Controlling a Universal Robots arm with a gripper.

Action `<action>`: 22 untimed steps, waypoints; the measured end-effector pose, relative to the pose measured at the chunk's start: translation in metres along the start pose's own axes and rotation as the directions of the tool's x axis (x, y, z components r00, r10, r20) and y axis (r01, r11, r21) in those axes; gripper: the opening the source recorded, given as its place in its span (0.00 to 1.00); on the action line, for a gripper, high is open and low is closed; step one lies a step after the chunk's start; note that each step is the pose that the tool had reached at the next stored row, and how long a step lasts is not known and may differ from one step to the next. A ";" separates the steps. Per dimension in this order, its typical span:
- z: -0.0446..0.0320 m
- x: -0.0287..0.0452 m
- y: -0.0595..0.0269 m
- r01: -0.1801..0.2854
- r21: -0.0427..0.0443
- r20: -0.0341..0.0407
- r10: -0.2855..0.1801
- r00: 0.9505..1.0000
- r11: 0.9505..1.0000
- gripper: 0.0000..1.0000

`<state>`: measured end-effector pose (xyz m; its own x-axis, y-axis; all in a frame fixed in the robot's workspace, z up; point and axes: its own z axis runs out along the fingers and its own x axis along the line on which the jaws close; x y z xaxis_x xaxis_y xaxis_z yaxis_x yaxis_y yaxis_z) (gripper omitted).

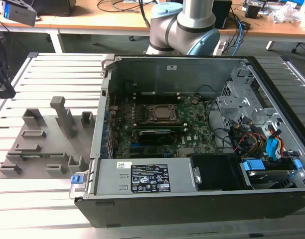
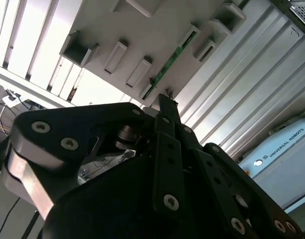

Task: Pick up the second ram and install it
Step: 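Pick up the second ram and move it above second insertion slot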

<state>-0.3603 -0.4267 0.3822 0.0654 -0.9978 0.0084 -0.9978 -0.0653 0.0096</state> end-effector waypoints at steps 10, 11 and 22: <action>0.0000 0.0000 0.0000 -0.093 -0.001 0.001 0.093 0.996 0.996 0.11; 0.0000 0.0000 0.0000 -0.093 -0.001 0.001 0.093 0.996 0.996 0.11; 0.0001 0.0000 0.0000 -0.135 -0.001 0.001 0.135 0.991 0.991 0.11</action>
<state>-0.3602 -0.4267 0.3821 -0.0698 -0.9975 0.0084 -0.9975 0.0699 0.0097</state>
